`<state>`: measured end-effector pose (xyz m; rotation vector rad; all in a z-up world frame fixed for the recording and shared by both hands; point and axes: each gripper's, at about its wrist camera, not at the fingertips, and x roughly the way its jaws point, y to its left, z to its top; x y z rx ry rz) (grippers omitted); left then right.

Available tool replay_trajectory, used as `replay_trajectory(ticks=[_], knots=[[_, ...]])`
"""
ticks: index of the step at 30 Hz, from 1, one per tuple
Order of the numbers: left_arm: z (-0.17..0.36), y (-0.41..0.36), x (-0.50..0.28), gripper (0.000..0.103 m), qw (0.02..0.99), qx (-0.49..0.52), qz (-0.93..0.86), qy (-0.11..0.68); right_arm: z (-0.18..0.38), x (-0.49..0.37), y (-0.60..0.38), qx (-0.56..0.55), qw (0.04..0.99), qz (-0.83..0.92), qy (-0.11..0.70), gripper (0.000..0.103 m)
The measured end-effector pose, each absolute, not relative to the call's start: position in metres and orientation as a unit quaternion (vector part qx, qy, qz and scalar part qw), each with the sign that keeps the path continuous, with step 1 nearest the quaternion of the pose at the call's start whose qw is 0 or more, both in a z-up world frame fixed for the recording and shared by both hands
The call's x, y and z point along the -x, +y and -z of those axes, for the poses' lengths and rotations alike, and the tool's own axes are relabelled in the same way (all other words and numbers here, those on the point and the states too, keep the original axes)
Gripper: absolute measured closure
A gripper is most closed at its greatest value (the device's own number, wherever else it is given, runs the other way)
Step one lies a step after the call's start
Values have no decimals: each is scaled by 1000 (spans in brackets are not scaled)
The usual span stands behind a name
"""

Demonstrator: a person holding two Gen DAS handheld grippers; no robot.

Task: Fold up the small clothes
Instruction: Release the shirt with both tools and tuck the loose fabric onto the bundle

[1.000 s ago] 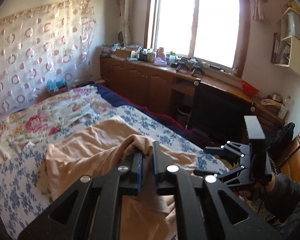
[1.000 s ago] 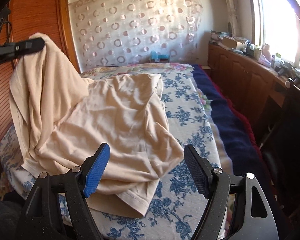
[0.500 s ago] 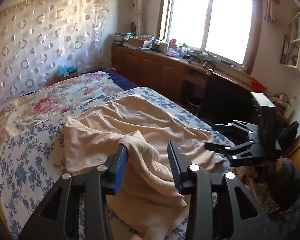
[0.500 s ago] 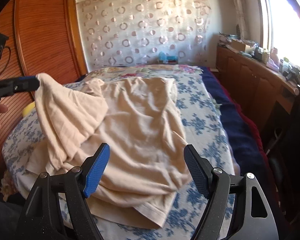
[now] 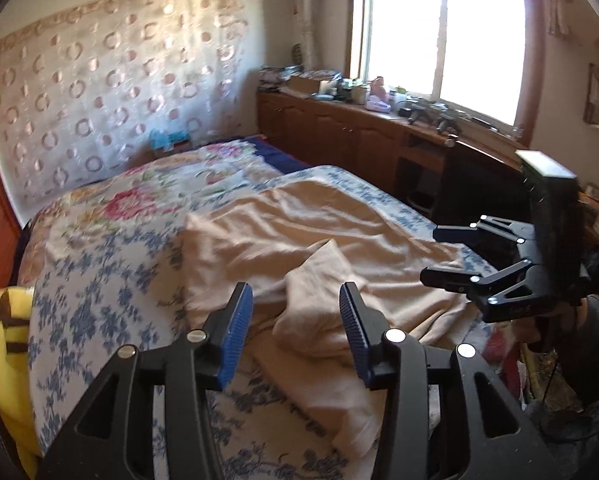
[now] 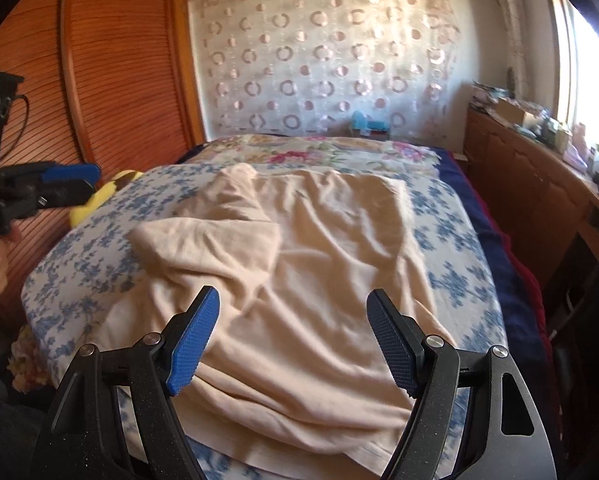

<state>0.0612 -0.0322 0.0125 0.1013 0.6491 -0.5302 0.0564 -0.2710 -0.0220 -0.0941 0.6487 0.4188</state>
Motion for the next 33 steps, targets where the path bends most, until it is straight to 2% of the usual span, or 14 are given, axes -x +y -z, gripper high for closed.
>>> replay_trajectory(ticks=[13, 21, 23, 24, 25, 26, 33], knots=[[15, 8, -64, 59, 921, -27, 201, 332, 32, -91, -180, 89, 898, -282, 325, 25], [26, 29, -68, 59, 922, -4, 187, 340, 62, -107, -151, 139, 880, -274, 361, 26], [28, 31, -68, 59, 922, -2, 184, 341, 72, -108, -151, 157, 878, -261, 370, 43], [29, 32, -69, 59, 922, 1, 183, 341, 76, -108, -152, 162, 876, -259, 373, 65], [30, 33, -69, 59, 922, 3, 182, 342, 79, -107, -156, 165, 874, -260, 375, 91], [30, 33, -69, 59, 922, 4, 182, 342, 79, -106, -160, 164, 875, -261, 374, 94], [34, 30, -71, 59, 920, 10, 187, 343, 38, -78, -229, 60, 915, -247, 313, 96]])
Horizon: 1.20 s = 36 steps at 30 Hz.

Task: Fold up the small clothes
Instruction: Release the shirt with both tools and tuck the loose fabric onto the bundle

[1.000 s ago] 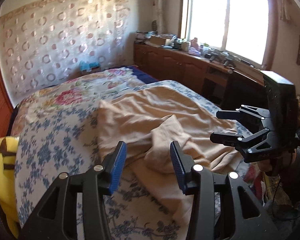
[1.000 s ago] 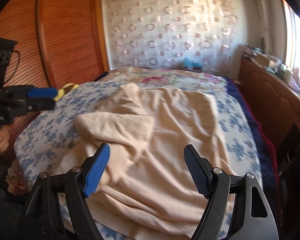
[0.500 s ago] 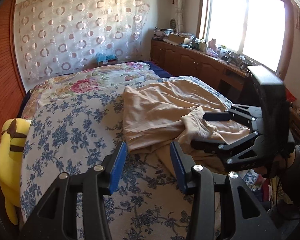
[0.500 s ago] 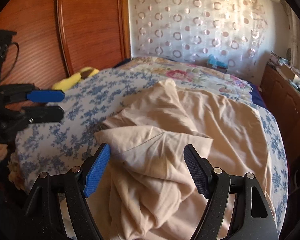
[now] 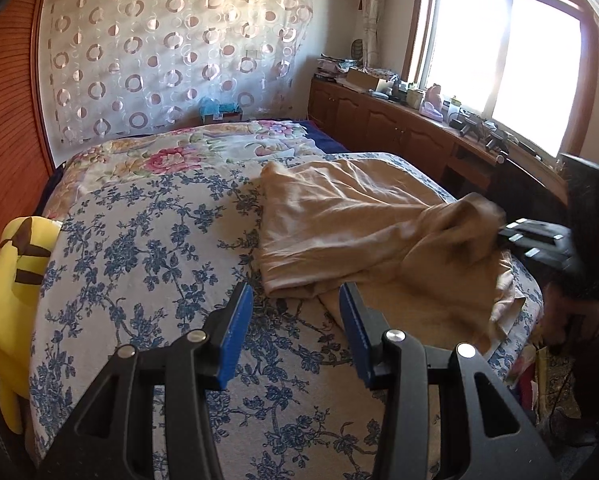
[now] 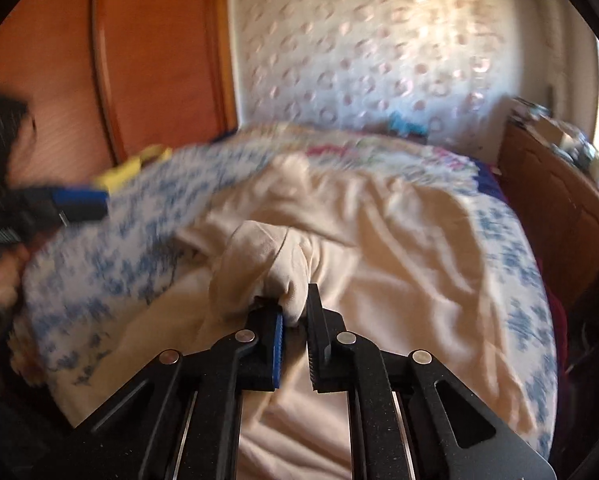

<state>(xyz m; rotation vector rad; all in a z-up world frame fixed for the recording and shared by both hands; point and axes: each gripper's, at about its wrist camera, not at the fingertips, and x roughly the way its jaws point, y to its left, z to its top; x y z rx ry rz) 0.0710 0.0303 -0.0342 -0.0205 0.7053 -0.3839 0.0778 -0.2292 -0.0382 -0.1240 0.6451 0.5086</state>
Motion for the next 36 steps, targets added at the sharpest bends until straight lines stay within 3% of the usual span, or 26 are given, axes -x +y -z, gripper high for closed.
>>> replay_trajectory(ticks=[4, 8, 10, 12, 16, 26, 32, 33, 35, 36], knots=[[35, 24, -71, 59, 919, 7, 193, 343, 19, -57, -277, 8, 929, -228, 292, 96], [38, 20, -74, 59, 918, 7, 196, 346, 33, -51, -307, 14, 927, -186, 326, 91], [39, 18, -75, 59, 918, 8, 197, 345, 47, -54, -315, 27, 920, -160, 358, 71], [39, 17, -75, 59, 918, 9, 197, 343, 50, -52, -320, 42, 924, -136, 356, 57], [42, 13, -74, 59, 919, 9, 195, 342, 34, -50, -334, 29, 935, -124, 331, 48], [45, 8, -72, 59, 918, 11, 196, 343, 9, -60, -290, 64, 937, -172, 297, 46], [50, 7, -71, 59, 917, 11, 201, 345, 38, -71, -257, 97, 910, -209, 344, 46], [51, 6, -71, 59, 916, 11, 201, 346, 45, -74, -255, 105, 905, -208, 356, 47], [53, 5, -72, 59, 916, 10, 201, 348, 56, -74, -255, 116, 899, -205, 370, 77], [54, 5, -72, 59, 915, 10, 201, 349, 60, -73, -256, 123, 895, -204, 376, 103]])
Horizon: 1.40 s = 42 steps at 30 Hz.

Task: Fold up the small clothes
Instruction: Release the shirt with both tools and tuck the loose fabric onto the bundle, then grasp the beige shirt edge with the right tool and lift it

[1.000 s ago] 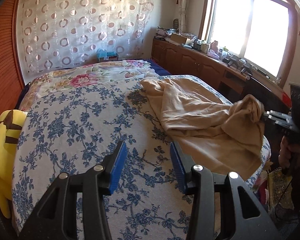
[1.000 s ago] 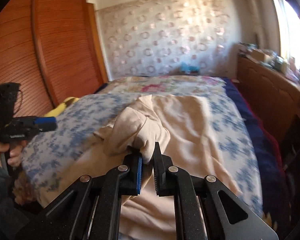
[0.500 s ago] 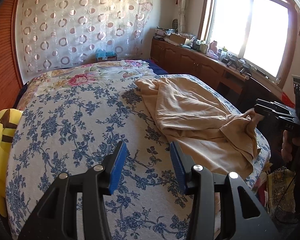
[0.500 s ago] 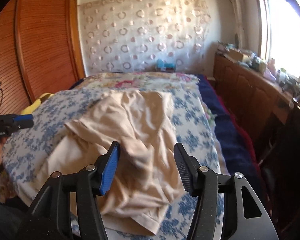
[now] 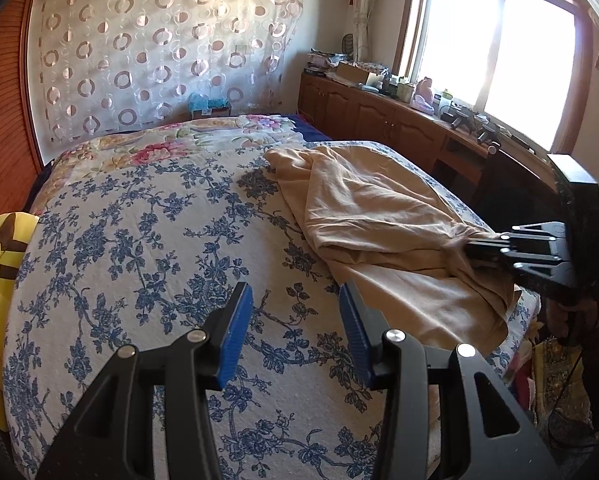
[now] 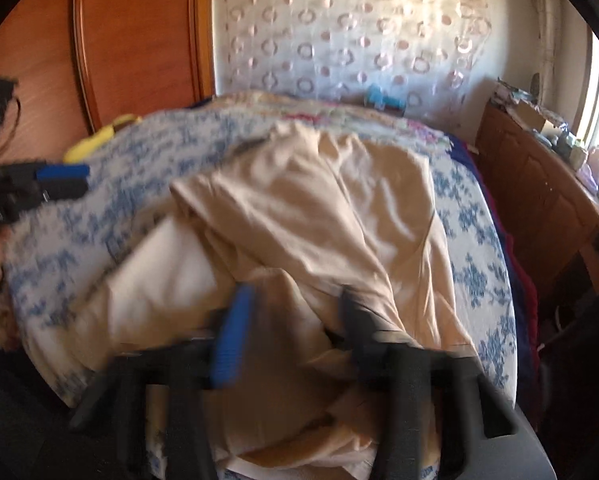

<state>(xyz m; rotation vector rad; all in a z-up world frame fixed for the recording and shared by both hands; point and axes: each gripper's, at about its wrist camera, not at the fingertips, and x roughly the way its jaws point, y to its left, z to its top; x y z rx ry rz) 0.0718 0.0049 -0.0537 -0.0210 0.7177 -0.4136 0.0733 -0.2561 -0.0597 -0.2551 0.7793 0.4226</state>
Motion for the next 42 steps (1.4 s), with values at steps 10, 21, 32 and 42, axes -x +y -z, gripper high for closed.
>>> replay_trajectory(ticks=[10, 21, 32, 42], knots=[[53, -2, -72, 59, 918, 16, 201, 342, 31, -24, -345, 79, 912, -165, 368, 103], [46, 2, -69, 59, 927, 13, 183, 326, 5, -14, -357, 82, 928, -130, 338, 56], [45, 10, -69, 59, 932, 15, 171, 320, -14, -51, -294, 115, 925, -188, 309, 44], [46, 21, -68, 59, 936, 21, 157, 315, 0, -108, -227, 117, 894, -254, 349, 43]])
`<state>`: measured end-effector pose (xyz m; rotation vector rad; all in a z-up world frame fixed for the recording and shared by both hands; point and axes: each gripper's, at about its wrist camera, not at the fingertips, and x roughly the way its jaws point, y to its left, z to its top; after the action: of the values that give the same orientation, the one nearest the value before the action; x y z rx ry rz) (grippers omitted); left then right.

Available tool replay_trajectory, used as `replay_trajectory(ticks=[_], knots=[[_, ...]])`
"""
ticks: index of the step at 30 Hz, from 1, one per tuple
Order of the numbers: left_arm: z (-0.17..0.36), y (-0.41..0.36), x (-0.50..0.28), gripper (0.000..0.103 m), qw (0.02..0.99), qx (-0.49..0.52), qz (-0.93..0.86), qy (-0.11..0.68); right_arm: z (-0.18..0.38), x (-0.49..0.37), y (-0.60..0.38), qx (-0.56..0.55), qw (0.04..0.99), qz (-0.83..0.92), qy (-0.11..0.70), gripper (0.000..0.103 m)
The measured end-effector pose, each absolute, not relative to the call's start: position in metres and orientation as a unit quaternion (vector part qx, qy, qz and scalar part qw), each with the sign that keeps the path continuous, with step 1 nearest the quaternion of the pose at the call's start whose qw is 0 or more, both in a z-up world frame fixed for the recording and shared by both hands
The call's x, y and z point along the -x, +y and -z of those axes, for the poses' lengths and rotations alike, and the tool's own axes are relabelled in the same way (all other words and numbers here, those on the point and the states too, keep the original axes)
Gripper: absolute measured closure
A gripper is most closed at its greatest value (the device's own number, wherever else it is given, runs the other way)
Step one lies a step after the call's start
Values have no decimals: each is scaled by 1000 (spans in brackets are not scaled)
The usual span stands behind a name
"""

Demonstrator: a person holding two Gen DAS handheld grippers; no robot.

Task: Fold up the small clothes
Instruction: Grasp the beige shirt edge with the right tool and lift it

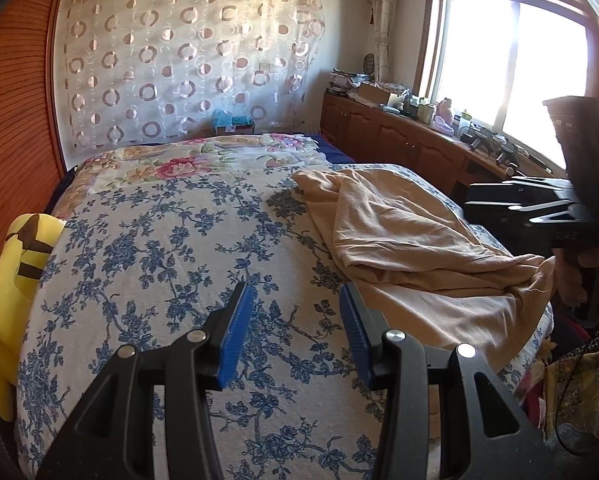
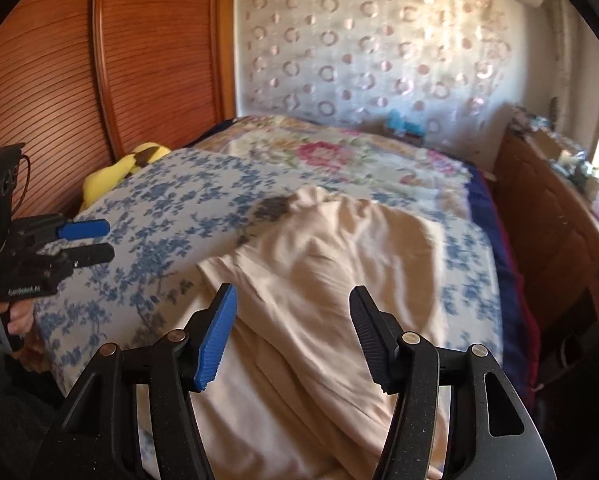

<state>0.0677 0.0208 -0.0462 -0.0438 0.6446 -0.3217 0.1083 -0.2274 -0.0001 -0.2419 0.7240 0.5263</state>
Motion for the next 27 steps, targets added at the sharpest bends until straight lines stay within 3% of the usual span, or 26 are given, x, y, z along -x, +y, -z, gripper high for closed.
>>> replay_trajectory(ticks=[18, 20, 22, 27], knots=[[52, 31, -66, 59, 936, 34, 154, 316, 80, -174, -136, 150, 822, -294, 465, 43], [55, 31, -66, 59, 935, 35, 155, 318, 81, -173, -136, 154, 823, -291, 462, 53], [56, 31, -66, 59, 934, 36, 154, 319, 81, -173, -136, 165, 824, -287, 460, 95], [57, 30, -66, 59, 934, 35, 156, 319, 50, -175, -161, 135, 846, -286, 430, 99]])
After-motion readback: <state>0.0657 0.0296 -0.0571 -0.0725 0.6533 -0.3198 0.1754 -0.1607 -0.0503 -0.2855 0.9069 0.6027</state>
